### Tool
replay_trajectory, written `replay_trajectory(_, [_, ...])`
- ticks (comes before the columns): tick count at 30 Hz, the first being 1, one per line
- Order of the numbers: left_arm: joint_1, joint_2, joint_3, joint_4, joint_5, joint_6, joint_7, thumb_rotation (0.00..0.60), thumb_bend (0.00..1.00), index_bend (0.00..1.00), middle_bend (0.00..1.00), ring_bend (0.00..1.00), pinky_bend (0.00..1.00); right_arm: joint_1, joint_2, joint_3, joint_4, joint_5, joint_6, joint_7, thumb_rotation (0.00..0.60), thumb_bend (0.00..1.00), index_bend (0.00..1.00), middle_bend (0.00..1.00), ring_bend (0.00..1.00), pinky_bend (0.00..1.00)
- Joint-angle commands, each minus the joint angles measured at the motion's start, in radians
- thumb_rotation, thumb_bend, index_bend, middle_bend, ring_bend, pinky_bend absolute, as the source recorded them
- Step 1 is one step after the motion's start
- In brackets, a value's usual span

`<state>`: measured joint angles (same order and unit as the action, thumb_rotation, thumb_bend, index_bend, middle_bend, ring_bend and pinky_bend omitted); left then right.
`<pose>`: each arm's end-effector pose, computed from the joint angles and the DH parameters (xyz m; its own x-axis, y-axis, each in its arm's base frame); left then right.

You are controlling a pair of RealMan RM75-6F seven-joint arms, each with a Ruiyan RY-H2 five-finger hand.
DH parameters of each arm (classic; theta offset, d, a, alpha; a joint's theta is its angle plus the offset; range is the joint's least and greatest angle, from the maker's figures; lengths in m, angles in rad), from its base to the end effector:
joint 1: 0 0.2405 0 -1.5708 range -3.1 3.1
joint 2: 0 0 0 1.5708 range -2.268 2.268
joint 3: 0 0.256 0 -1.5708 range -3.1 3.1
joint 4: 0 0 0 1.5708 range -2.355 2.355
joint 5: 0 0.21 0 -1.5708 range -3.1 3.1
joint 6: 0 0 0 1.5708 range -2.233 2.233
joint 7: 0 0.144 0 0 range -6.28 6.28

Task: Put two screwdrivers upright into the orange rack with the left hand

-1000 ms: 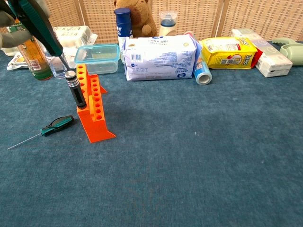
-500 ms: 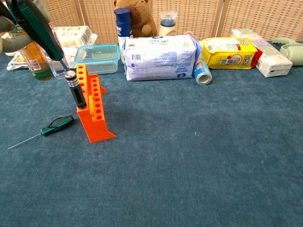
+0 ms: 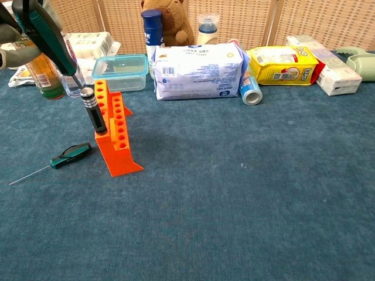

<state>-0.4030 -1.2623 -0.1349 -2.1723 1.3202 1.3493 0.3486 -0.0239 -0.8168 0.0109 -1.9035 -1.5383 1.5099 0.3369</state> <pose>-0.1208 0.2301 0.0962 0.0735 0.1417 0.9872 0.9613 -0.2738 -0.0323 -0.2827 -0.1392 0.2192 0.0814 -0.0401 0.9959 -0.9942 0.0678 0.0840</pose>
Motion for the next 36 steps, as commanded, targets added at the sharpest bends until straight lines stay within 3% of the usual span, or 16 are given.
replay_trajectory(1, [-0.001,-0.004,-0.002,0.003,-0.003,0.000,0.000,0.600,0.44,0.49,0.99,0.99,1.00,-0.001,0.000,0.000,0.000,-0.001,0.002,0.001,0.541,0.00,0.03,0.00,0.06,0.00])
replay_trajectory(14, [0.012,0.017,0.010,-0.044,0.034,0.010,0.001,0.600,0.44,0.49,1.00,0.99,1.00,-0.002,0.002,0.000,0.001,-0.004,0.005,0.007,0.540,0.00,0.02,0.00,0.06,0.00])
replay_trajectory(36, [0.005,0.007,0.001,-0.032,0.011,0.002,0.018,0.600,0.44,0.49,0.99,0.99,1.00,-0.004,0.004,0.000,0.001,-0.004,0.009,0.013,0.539,0.00,0.02,0.00,0.06,0.00])
